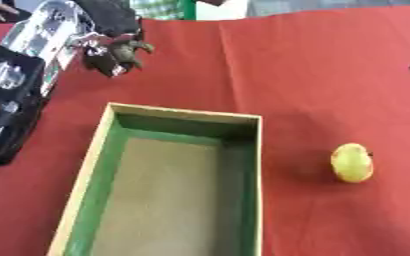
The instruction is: Pick up objects on the table and place them in the box.
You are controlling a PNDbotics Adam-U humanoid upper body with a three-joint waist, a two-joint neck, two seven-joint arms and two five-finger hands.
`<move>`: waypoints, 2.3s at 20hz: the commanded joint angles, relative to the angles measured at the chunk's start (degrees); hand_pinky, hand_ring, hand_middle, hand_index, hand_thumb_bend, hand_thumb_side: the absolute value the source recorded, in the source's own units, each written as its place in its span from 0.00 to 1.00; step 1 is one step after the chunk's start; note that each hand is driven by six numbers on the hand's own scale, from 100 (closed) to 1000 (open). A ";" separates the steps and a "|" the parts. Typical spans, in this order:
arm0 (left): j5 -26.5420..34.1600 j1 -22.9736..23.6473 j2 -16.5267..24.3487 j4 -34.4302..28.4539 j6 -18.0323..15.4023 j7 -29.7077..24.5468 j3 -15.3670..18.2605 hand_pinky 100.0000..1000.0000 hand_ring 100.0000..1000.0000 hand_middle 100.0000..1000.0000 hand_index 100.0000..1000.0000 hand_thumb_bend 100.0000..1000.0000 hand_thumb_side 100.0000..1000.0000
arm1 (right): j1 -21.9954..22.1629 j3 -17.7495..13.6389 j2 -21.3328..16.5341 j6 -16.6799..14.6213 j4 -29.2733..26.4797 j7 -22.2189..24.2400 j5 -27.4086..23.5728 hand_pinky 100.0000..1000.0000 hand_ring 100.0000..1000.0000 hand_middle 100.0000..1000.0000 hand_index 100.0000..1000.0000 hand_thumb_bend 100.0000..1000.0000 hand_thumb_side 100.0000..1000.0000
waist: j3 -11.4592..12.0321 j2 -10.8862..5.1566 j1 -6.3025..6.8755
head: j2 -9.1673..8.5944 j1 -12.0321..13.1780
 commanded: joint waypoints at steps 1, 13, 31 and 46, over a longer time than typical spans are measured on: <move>2.23 -2.00 2.86 -4.72 -0.17 -3.18 0.25 0.07 0.15 0.00 0.05 0.00 0.09 | -0.09 -0.75 -0.94 0.03 -0.91 -0.37 -0.49 0.90 0.83 0.69 0.88 0.00 1.00 | 0.23 -1.92 -0.01 | 0.60 -0.62; 19.54 0.09 11.57 -32.85 0.29 -12.18 -0.94 0.07 0.15 0.00 0.05 0.00 0.10 | 0.19 -1.17 -2.19 -0.06 -0.91 -1.07 -0.57 0.90 0.83 0.69 0.88 0.00 1.00 | 2.27 -3.01 0.37 | 1.58 -4.14; 23.80 -0.98 12.91 -43.97 -17.62 -2.59 -5.98 0.08 0.17 0.00 0.05 0.00 0.06 | -1.26 -0.26 -5.41 -0.49 -0.91 -0.66 -0.17 0.89 0.83 0.71 0.88 0.00 1.00 | 5.58 -4.04 -0.80 | 1.47 -4.23; 24.29 1.60 1.42 -43.97 -19.43 -5.31 -12.25 0.06 0.15 0.00 0.05 0.00 0.11 | -0.71 -0.35 -4.52 -0.20 -0.91 -0.68 -0.19 0.89 0.83 0.71 0.88 0.00 1.00 | 6.22 -4.24 -1.29 | 1.45 -2.97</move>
